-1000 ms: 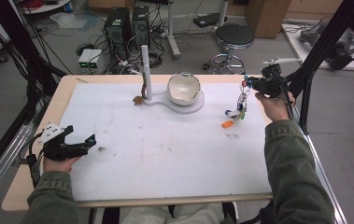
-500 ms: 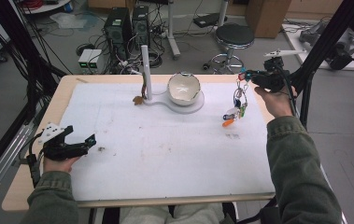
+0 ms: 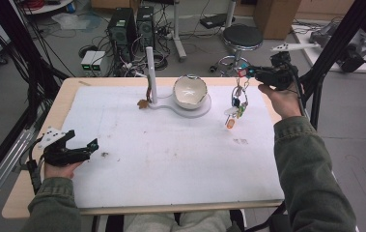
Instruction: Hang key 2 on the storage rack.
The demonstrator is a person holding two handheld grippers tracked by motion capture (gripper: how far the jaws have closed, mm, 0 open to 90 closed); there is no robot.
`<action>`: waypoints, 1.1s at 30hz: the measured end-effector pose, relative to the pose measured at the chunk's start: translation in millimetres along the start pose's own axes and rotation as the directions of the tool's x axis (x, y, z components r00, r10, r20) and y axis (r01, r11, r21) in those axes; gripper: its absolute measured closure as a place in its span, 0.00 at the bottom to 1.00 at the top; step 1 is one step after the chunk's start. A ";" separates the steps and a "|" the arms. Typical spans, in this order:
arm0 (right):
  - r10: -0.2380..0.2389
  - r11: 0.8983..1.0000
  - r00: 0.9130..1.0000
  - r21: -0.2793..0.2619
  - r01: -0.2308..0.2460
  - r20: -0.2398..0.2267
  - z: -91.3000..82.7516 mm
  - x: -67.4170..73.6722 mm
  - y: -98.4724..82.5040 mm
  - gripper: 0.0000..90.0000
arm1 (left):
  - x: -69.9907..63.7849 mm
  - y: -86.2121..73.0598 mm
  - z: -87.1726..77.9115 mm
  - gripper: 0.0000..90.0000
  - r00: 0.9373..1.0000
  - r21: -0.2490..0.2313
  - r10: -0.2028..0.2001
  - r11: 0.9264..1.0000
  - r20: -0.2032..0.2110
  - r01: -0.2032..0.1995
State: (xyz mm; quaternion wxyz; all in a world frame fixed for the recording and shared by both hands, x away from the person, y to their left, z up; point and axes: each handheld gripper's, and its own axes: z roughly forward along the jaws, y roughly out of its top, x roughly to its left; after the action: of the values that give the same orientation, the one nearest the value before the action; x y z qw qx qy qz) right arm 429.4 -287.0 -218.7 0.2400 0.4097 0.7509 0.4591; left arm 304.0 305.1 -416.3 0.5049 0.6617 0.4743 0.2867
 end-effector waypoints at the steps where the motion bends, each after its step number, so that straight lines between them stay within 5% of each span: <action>1: -0.007 1.000 1.000 -0.003 0.007 -0.006 -0.3 1.2 1.5 0.95 | 0.0 0.0 -0.1 0.02 1.000 0.000 -0.002 1.000 -0.001 0.002; 10: 0.022 0.999 0.993 -0.031 -0.026 -0.113 -3.5 11.9 12.5 0.95 | 0.3 0.0 -0.2 0.02 1.000 -0.006 -0.004 1.000 -0.001 0.004; 33: -0.025 0.999 0.971 -0.040 0.016 -0.239 15.3 48.2 36.6 0.95 | 0.0 0.0 -0.1 0.02 1.000 -0.012 -0.005 1.000 0.001 0.005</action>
State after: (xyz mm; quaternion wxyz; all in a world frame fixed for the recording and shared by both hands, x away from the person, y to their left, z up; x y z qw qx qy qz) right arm 428.7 -230.3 -192.6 0.1600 0.3391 0.7697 0.5168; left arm 303.9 305.1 -416.3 0.5096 0.6577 0.4740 0.2882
